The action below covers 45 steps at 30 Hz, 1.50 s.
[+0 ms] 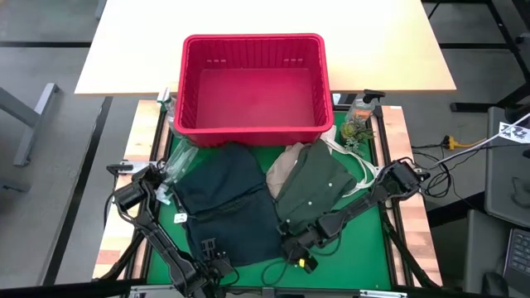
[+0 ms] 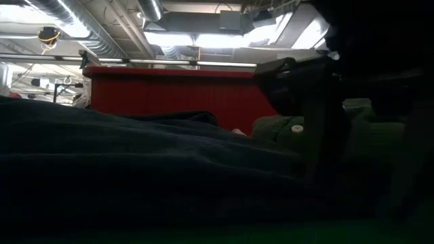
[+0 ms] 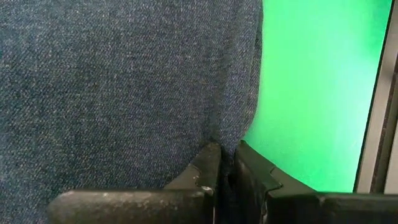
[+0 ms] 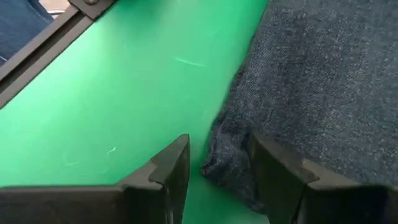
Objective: Fold laundry
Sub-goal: Fold the dark blue pants
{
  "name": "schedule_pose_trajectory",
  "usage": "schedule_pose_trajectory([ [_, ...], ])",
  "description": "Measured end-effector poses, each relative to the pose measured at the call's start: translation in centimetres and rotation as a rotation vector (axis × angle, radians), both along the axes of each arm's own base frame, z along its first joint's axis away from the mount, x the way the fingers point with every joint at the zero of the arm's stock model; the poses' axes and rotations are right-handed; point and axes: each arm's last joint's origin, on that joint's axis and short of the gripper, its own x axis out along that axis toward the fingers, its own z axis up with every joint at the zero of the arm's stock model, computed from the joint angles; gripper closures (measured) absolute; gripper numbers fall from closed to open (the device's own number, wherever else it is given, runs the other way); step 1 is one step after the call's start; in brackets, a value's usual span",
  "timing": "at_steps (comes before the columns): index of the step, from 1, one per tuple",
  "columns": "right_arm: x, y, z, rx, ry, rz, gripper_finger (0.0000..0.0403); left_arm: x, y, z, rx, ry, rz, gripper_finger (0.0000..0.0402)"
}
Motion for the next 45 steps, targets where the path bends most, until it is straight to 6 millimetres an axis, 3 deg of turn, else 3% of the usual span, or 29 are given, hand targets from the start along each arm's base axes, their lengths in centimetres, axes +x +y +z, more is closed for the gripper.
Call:
schedule_pose_trajectory([
  [6, 0.0, 0.1, -0.5, 0.032, 0.025, 0.011, 0.0254, 0.0, 0.0, 0.0, -0.001, -0.002, 0.0, 0.0373],
  [14, 0.1, 0.1, -0.6, 0.034, 0.029, 0.004, 0.0388, 0.0, 0.0, 0.0, -0.004, -0.003, 0.0, 0.0379],
  [21, -0.3, 0.3, 0.8, 0.059, 0.027, -0.08, 0.0365, 0.4, -0.6, 1.3, -0.061, 0.038, 0.019, 0.0385],
  [26, -0.1, 0.5, 3.5, 0.091, 0.005, -0.08, 0.0394, 0.9, -1.7, 3.7, -0.117, 0.029, 0.01, 0.0385],
  [33, -1.1, 2.6, 7.2, 0.079, 0.012, -0.045, 0.0384, 1.3, -3.3, 7.1, -0.224, 0.009, -0.015, 0.0386],
  [38, -2.0, 4.4, 10.0, -0.065, -0.019, -0.068, 0.0396, 1.4, -4.7, 9.2, -0.308, -0.054, -0.042, 0.0387],
  [45, -2.1, 5.3, 13.9, -0.19, -0.104, -0.041, 0.0386, 1.5, -5.3, 11.3, -0.362, -0.087, -0.057, 0.0387],
])
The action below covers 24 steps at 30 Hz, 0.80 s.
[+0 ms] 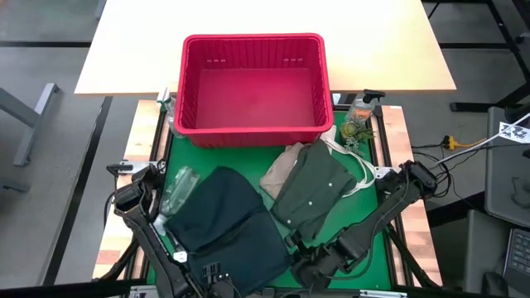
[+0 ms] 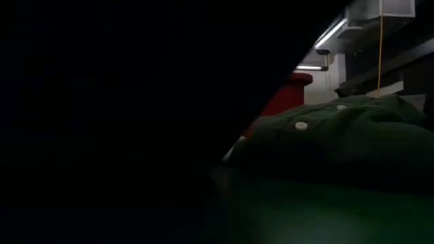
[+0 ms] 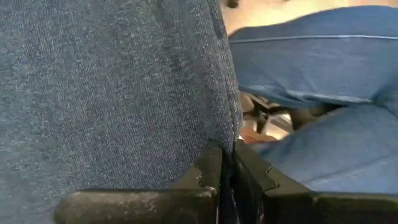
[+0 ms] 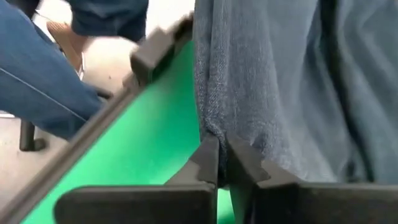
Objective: Fold laundry
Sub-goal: Fold the dark blue pants
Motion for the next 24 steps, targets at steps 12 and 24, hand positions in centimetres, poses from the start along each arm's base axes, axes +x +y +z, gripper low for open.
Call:
schedule_pose_trajectory([
  [12, 2.9, -2.7, 5.2, 0.053, -0.137, -0.063, 0.0386, -2.5, 0.9, 4.2, 0.097, 0.115, 0.063, 0.0387],
  [24, 8.0, -11.0, 6.0, 0.088, -0.247, -0.196, 0.039, -5.3, 2.7, 4.0, 0.277, 0.227, 0.328, 0.0387],
])
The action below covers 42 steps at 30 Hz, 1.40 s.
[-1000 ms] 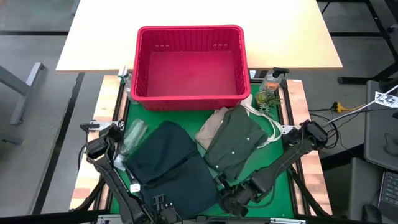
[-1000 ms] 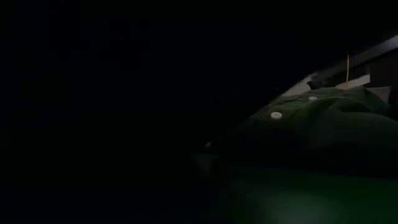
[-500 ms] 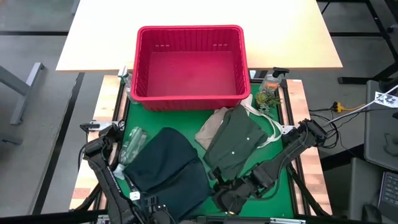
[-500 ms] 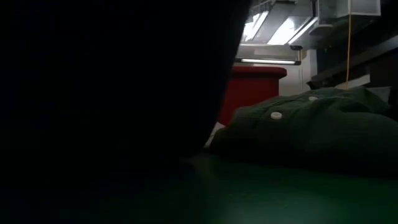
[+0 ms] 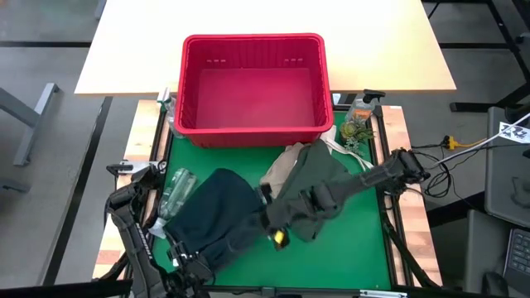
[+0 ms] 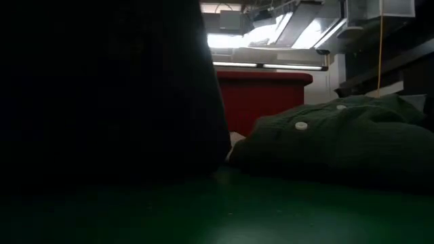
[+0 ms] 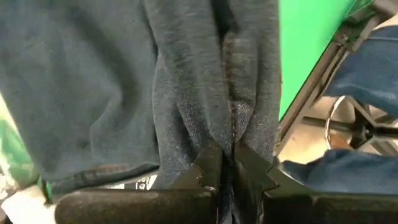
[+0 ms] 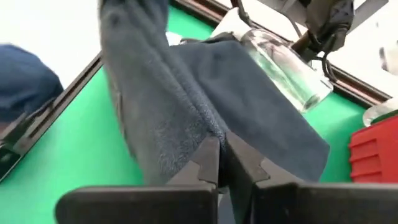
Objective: Fold laundry
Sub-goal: Fold the dark blue pants
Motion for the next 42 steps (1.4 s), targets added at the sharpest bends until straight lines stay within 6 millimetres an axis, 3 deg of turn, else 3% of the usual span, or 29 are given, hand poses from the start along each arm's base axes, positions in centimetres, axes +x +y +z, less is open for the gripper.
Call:
schedule_pose_trajectory([
  [8, 2.8, -5.0, -1.0, 0.059, -0.036, -0.02, 0.0397, -0.2, 0.7, -3.1, 0.073, 0.052, 0.122, 0.0387],
  [15, 4.8, -7.4, -2.4, 0.096, -0.081, -0.01, 0.0394, -0.8, 1.1, -4.7, 0.122, 0.119, 0.104, 0.0387],
  [21, 5.7, -8.9, -3.4, 0.101, -0.091, -0.028, 0.0395, -1.2, 1.2, -5.1, 0.135, 0.151, 0.074, 0.0387],
  [25, 6.0, -9.3, -3.8, 0.082, -0.094, -0.025, 0.039, -1.7, 1.7, -3.7, 0.093, 0.136, 0.066, 0.0387],
  [29, 6.3, -9.6, -3.7, 0.082, -0.132, -0.03, 0.0395, -3.1, 3.2, -2.4, 0.07, 0.144, 0.067, 0.0387],
  [34, 6.9, -10.3, -3.4, 0.05, -0.205, -0.029, 0.0394, -5.2, 5.3, -3.0, 0.094, 0.184, 0.157, 0.0387],
  [42, 7.6, -14.6, -4.2, 0.037, -0.229, -0.135, 0.0398, -6.3, 8.4, -4.4, 0.207, 0.128, 0.197, 0.0387],
])
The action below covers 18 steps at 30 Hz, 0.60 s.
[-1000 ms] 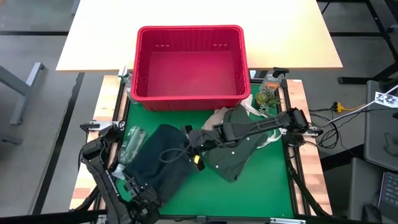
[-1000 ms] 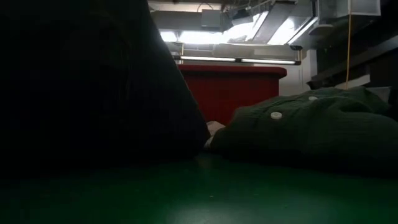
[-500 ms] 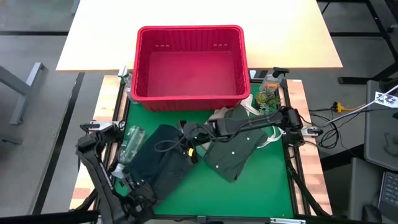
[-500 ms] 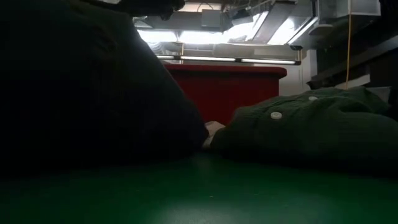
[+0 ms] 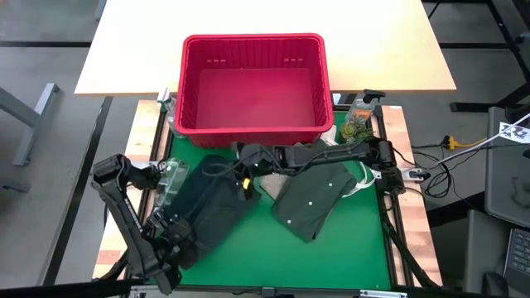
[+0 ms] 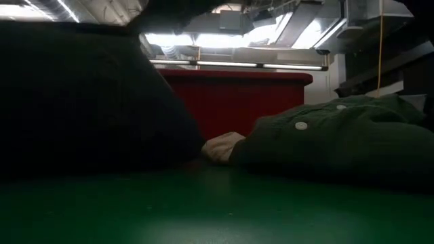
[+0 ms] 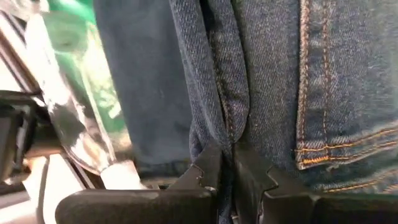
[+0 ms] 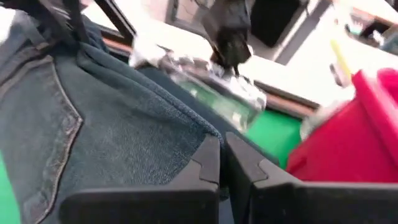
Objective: Fold laundry
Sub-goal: Fold the dark blue pants
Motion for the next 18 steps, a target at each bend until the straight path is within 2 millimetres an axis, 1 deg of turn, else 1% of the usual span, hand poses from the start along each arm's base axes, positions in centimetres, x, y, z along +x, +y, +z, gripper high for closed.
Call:
schedule_pose_trajectory([
  [5, 0.7, -2.1, -1.6, 0.016, 0.002, -0.038, 0.0392, -0.3, 1.4, -2.1, 0.074, 0.071, 0.03, 0.0387],
  [7, 1.4, -2.7, -2.3, 0.016, -0.04, -0.044, 0.0394, -0.5, 1.9, -2.8, 0.103, 0.087, 0.04, 0.0387],
  [9, 1.6, -3.6, -2.9, 0.015, -0.037, -0.063, 0.0396, -0.6, 2.3, -3.4, 0.136, 0.09, 0.036, 0.0387],
  [11, 2.2, -4.3, -3.8, 0.003, -0.073, -0.08, 0.0396, -0.6, 2.9, -4.0, 0.159, 0.108, 0.05, 0.0387],
  [14, 2.5, -5.5, -5.0, 0.002, -0.066, -0.103, 0.0391, -0.7, 3.7, -4.8, 0.192, 0.139, 0.064, 0.0387],
  [18, 2.7, -6.5, -5.7, -0.014, -0.067, -0.115, 0.0388, -0.9, 4.6, -5.7, 0.229, 0.165, 0.083, 0.0387],
])
